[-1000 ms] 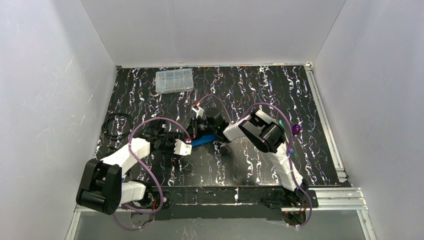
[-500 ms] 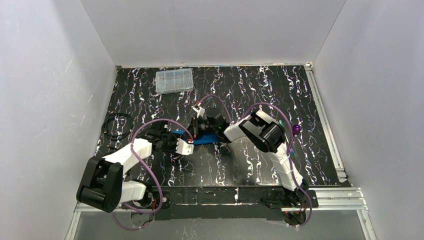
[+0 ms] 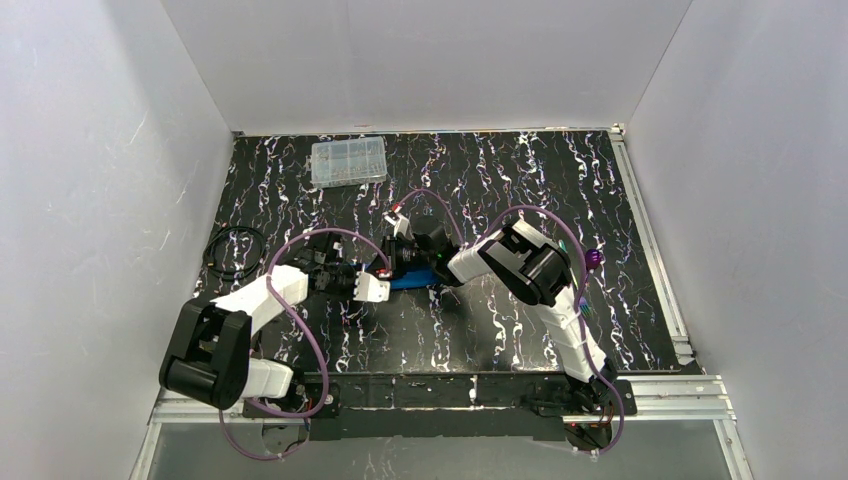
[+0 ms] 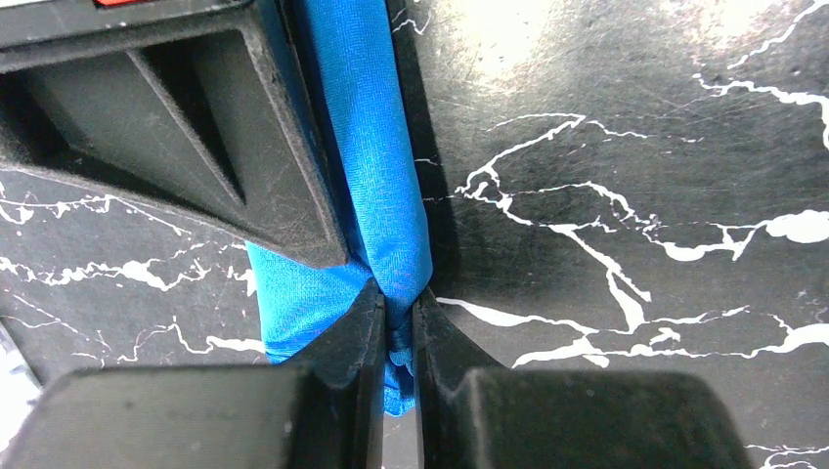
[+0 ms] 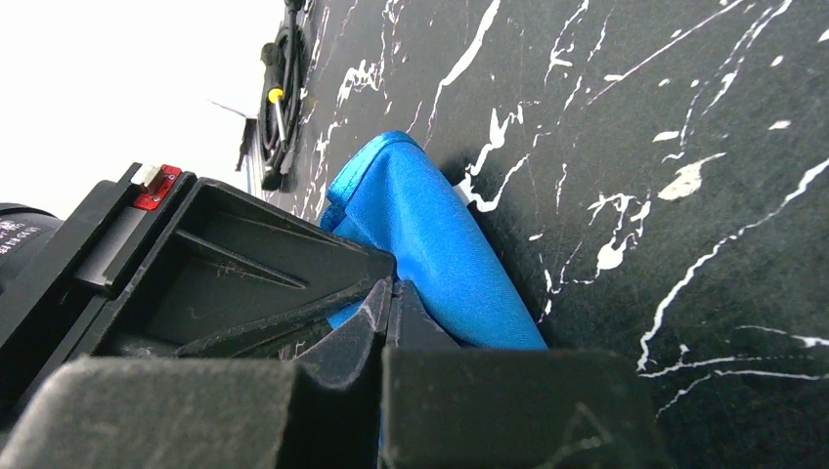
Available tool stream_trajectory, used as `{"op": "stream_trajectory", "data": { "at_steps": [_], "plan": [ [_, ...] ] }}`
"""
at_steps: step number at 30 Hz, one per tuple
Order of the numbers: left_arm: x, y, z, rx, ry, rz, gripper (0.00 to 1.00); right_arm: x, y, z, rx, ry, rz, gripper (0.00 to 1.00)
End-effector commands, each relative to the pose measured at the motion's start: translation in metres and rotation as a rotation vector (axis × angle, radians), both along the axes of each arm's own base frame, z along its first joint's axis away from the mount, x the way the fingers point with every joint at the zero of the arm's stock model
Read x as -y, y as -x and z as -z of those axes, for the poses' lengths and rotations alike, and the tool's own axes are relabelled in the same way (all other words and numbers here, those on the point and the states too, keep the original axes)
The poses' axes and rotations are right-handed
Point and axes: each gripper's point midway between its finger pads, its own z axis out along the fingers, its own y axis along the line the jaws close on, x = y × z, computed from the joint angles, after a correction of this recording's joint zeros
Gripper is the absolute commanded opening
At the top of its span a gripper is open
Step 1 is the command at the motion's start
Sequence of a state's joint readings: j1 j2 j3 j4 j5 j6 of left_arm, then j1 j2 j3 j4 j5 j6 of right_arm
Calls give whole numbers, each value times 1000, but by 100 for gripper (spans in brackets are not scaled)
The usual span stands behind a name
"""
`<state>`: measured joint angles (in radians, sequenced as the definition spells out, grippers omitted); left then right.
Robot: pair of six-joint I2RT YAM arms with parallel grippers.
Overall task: Fold the napkin into a case and place the utensils inside
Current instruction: Pick up the smaller rectangle-folded napkin from the center of the board.
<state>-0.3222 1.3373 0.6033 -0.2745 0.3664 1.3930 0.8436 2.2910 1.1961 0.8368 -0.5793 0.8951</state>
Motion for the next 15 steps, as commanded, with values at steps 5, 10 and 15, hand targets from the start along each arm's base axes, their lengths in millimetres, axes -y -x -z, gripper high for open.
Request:
{"op": "stream_trajectory", "data": {
  "at_steps": [5, 10, 15],
  "plan": [
    [-9, 12, -1, -31, -28, -29, 13, 25, 14, 50, -103, 151, -3, 1],
    [-14, 21, -5, 43, -24, 1, 61, 29, 17, 59, -137, 154, 4, 1],
    [-21, 37, -2, 88, -7, 65, 98, 31, 13, 60, -154, 153, 11, 1]
  ]
}}
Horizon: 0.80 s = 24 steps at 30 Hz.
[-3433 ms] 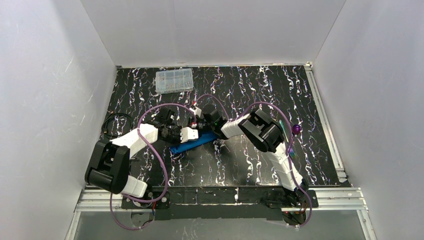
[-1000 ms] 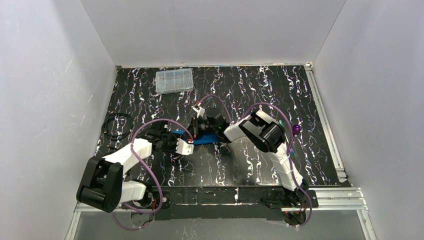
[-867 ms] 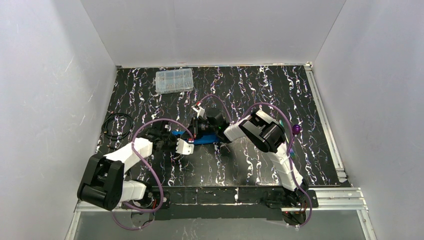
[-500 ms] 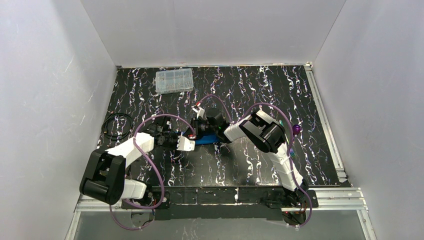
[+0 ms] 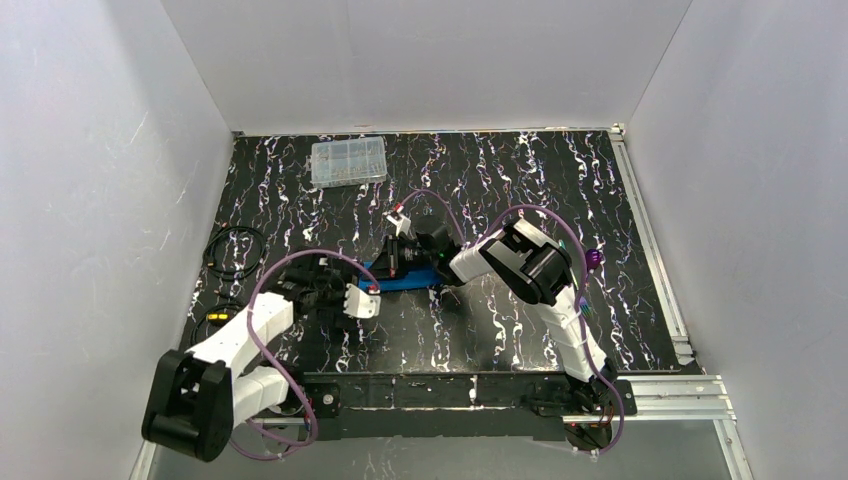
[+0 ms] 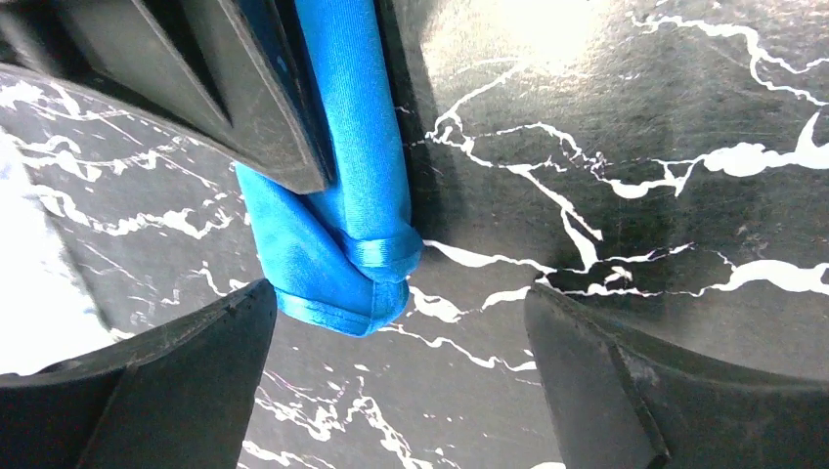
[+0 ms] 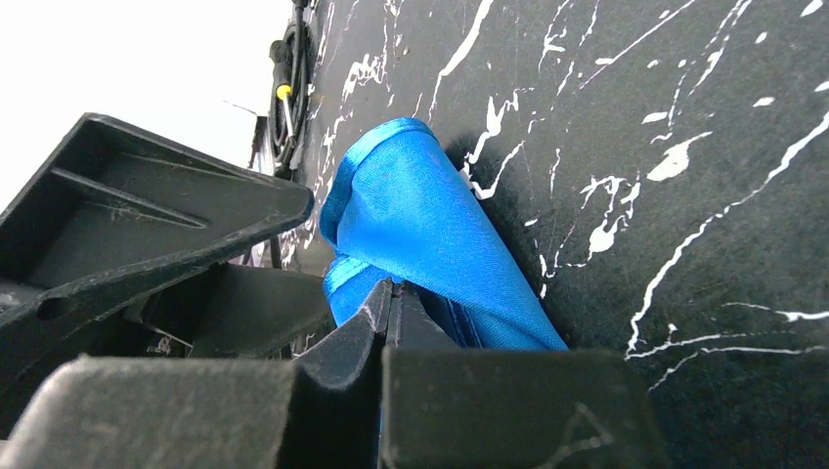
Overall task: Fold the napkin into a case and place the utensils inside
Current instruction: Pick up the smaller rectangle-folded napkin from the center of the board.
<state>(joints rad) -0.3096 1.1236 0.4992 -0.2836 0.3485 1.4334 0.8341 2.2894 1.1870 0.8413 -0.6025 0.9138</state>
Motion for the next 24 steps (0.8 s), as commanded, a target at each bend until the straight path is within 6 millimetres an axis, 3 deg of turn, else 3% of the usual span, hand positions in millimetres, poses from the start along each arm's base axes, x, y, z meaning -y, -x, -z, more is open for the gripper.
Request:
{"op": "stream_trajectory", "data": {
  "at_steps": [1, 8, 14, 18, 24],
  "plan": [
    [-10, 21, 17, -12, -14, 47, 98, 28, 12, 61, -134, 158, 16, 1],
    [-5, 0, 29, 3, -15, 59, 98, 27, 12, 62, -153, 150, 18, 1],
    [7, 18, 32, -159, 10, 141, 97, 27, 10, 62, -160, 139, 32, 1],
    [5, 31, 36, -236, -6, 166, 89, 25, 9, 59, -159, 117, 34, 1],
    [9, 24, 39, -233, -15, 167, 68, 23, 8, 51, -155, 94, 27, 1]
  ]
}}
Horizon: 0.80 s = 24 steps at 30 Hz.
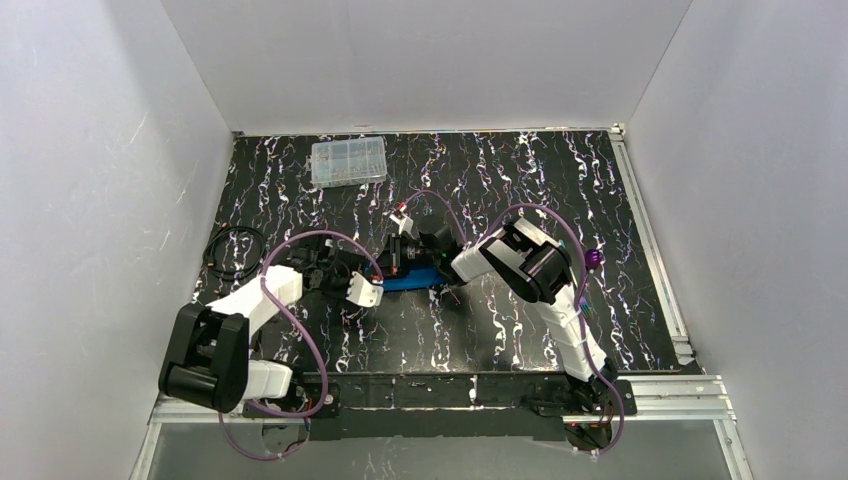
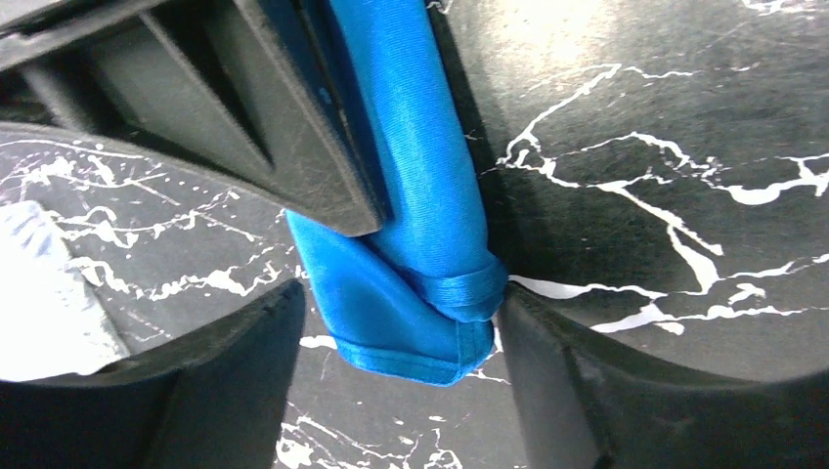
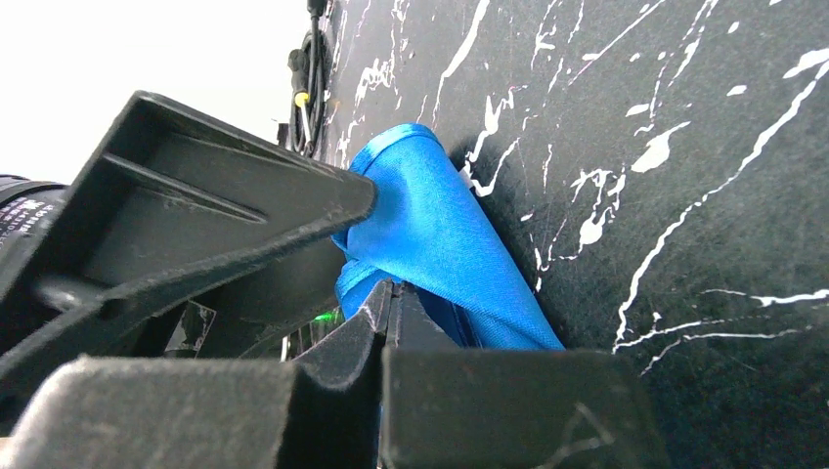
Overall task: Fold the napkin into a case and place the utensils inside
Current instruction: Pick up the smaller rectangle-folded napkin from the center of the board.
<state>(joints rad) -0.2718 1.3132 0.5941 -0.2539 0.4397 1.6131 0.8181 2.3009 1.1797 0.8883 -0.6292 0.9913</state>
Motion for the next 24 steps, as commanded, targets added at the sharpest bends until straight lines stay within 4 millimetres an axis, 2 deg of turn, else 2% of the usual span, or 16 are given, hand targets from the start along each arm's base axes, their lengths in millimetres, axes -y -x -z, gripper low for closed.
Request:
{"op": "stream_trajectory", "data": {
  "at_steps": [1, 8, 13, 14, 16, 19, 22, 24],
  "plan": [
    [-3, 49, 33, -234, -38, 18, 64, 20, 11, 55, -95, 123, 13, 1],
    [3, 40, 37, -237, -68, 20, 48, 24, 15, 62, -116, 129, 18, 1],
    [-1, 38, 38, -277, -105, -21, 11, 22, 16, 56, -112, 103, 8, 1],
    [-2, 37, 38, -279, -109, -28, 0, 22, 15, 51, -108, 94, 5, 1],
    [-3, 37, 38, -284, -115, -34, 0, 21, 13, 39, -93, 72, 0, 1],
    [-3, 40, 35, -302, -116, -38, 0, 25, 2, 9, -66, 19, -8, 1],
    [1, 48, 20, -369, -95, -54, 0, 40, -18, -30, -1, -27, -7, 1],
    [8, 55, 3, -421, -62, -52, 0, 54, -38, -46, 78, 22, 4, 1]
  ]
}}
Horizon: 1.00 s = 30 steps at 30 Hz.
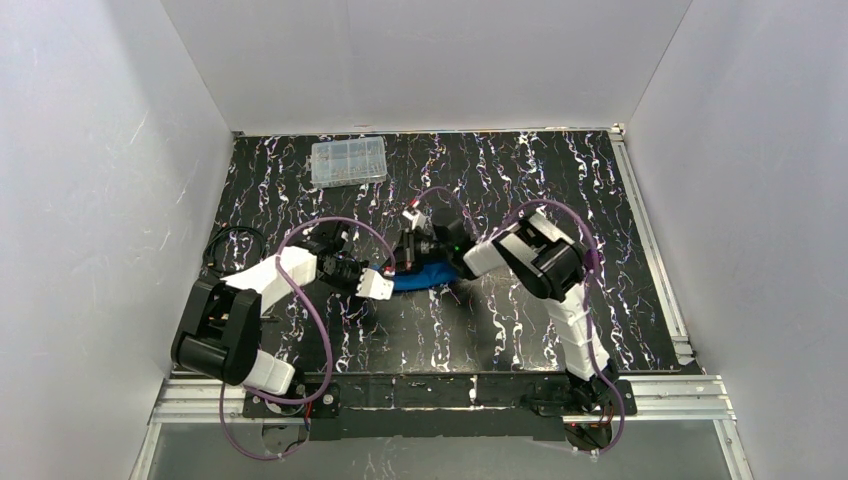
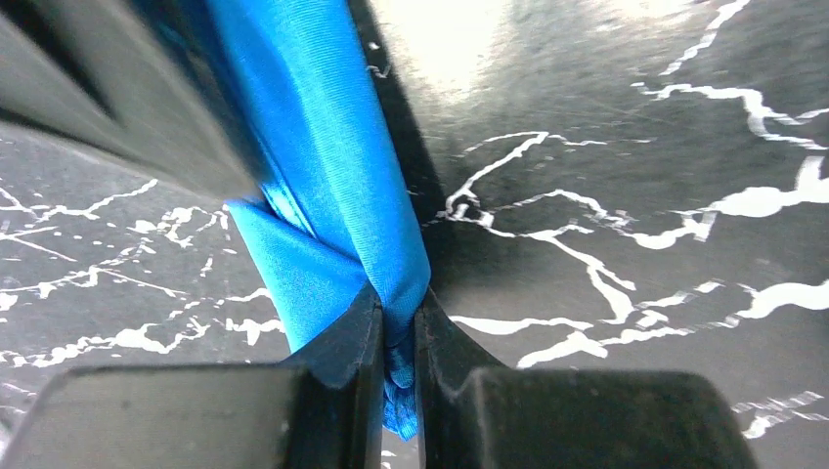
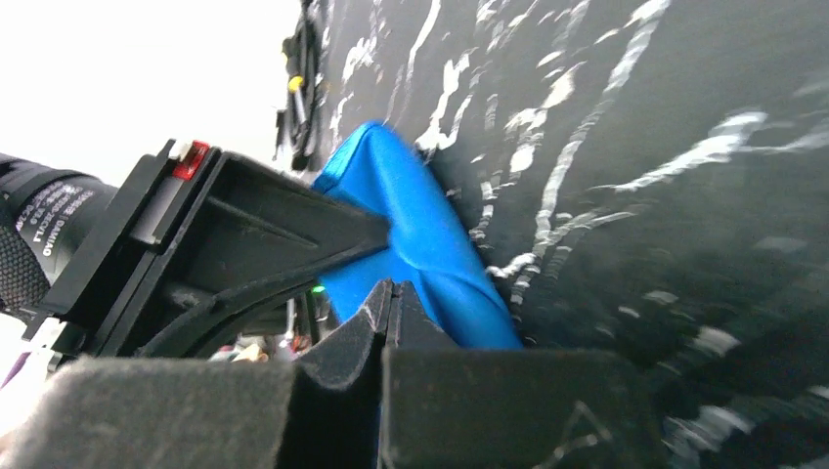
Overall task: Fold the napkin into a case and place the utensils inside
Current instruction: Pick up the smaller rectangle-folded napkin from the center of the board, then turn over the smaller rectangle-folded napkin at the center of the board.
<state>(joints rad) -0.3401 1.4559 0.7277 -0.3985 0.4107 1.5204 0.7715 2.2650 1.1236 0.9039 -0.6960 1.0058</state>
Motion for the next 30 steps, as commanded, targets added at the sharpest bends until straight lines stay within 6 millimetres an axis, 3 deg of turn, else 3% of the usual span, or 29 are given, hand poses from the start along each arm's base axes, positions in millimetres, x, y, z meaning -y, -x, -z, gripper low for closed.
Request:
{"op": "stream_trajectory", "data": {
  "at_steps": [1, 4, 7, 11, 16, 20, 24, 26, 30],
  "plan": [
    [0, 52, -17, -274, 7, -32, 0, 35, -46, -47, 168, 65, 24, 1],
    [14, 84, -50, -447, 64, -22, 0, 33, -69, -52, 346, 183, -16, 1],
    [33, 98, -93, -608, 153, -75, 0, 26, -65, -51, 427, 164, -86, 1],
    [56, 117, -136, -822, 274, -164, 0, 27, -39, -42, 451, 100, -276, 1],
    [73, 118, -150, -960, 372, -279, 0, 59, 3, -11, 322, 205, -488, 1],
    [82, 114, -148, -1107, 439, -377, 0, 88, 2, 6, 255, 376, -420, 1],
    [76, 113, -115, -1190, 381, -462, 0, 120, -26, -2, 295, 490, -148, 1],
    [70, 105, -93, -1195, 307, -557, 0, 139, -49, -20, 355, 548, -13, 1],
    [54, 89, -72, -1174, 221, -677, 0, 157, -68, -43, 456, 614, 120, 1]
  ]
}}
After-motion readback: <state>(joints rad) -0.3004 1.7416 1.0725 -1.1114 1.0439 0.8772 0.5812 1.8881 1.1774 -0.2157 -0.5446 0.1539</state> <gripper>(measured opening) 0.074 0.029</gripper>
